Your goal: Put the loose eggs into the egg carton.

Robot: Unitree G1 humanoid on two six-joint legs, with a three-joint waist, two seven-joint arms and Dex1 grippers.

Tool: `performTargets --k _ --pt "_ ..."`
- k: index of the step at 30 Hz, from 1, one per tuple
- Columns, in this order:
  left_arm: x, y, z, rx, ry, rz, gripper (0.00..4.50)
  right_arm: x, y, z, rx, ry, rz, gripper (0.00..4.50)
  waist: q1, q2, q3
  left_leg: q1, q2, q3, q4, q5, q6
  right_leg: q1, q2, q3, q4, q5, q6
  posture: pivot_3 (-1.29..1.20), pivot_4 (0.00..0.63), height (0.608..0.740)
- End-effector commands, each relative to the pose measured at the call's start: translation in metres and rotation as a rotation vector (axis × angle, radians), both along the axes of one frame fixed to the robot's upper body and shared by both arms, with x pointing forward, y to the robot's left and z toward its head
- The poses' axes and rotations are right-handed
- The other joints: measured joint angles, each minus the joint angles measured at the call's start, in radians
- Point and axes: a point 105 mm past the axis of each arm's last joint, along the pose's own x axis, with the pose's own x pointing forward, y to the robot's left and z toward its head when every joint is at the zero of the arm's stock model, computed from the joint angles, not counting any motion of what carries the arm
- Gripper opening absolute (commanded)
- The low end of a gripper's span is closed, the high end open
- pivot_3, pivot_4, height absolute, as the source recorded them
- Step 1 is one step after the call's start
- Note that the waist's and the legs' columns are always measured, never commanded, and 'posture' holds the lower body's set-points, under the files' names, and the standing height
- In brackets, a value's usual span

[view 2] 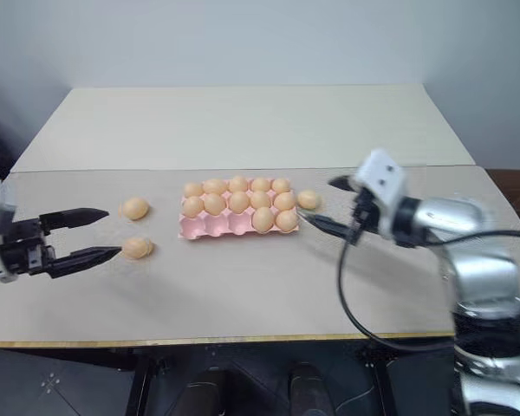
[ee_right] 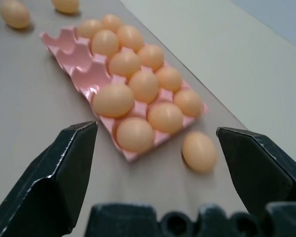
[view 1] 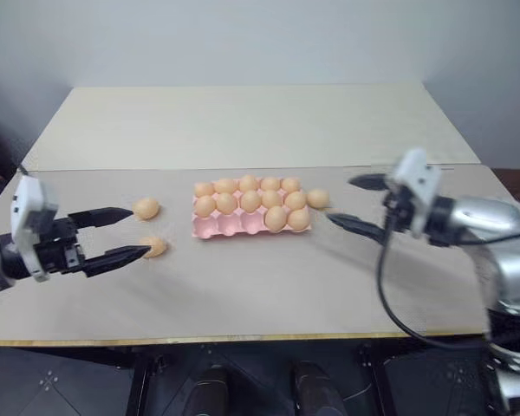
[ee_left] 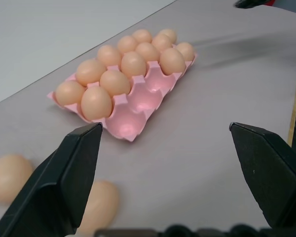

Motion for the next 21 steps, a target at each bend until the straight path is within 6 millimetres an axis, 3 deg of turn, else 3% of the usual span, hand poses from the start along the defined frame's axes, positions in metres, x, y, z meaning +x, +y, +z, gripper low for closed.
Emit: performTargets --k 1,4,11,13,21 --pt "-0.008 0.005 0.009 -0.008 -0.031 -0.017 4.5 -0.026 -0.015 -0.001 -0.009 -0.005 0.045 4.48 0.0 0.0 0.0 0.001 0.0 0.0 0.0 0.0 0.0 0.001 0.0 0.0 0.0 0.0 0.0 0.0 0.15 0.74" --pt "-0.009 0.009 0.003 0.015 -0.018 -0.013 4.5 -0.027 -0.022 -0.015 -0.035 0.02 0.011 4.48 -0.008 0.0 0.0 0.004 0.0 0.001 0.0 0.0 0.0 0.003 0.001 0.001 0.0 0.0 0.0 0.0 0.15 0.74" --pt "-0.006 0.002 0.005 0.0 -0.033 -0.032 4.5 -0.009 -0.015 -0.014 -0.039 -0.007 0.007 4.48 -0.007 0.0 0.0 0.003 0.001 0.002 0.0 0.0 0.0 0.002 0.001 0.002 0.0 0.0 0.0 0.0 0.15 0.74" --pt "-0.005 0.0 0.007 0.001 -0.038 -0.04 4.5 0.004 -0.013 -0.017 -0.052 -0.015 0.001 4.48 -0.006 0.0 0.0 0.002 0.001 0.002 0.0 0.0 0.0 0.001 0.001 0.001 0.0 0.0 0.0 0.0 0.15 0.74" --pt "0.003 -0.016 0.014 -0.011 -0.081 -0.077 4.5 0.093 0.003 -0.036 -0.158 -0.089 -0.059 4.48 -0.01 0.0 0.0 0.002 0.001 0.002 0.0 0.0 0.0 -0.001 0.001 0.002 0.001 0.001 0.0 0.0 0.15 0.74"
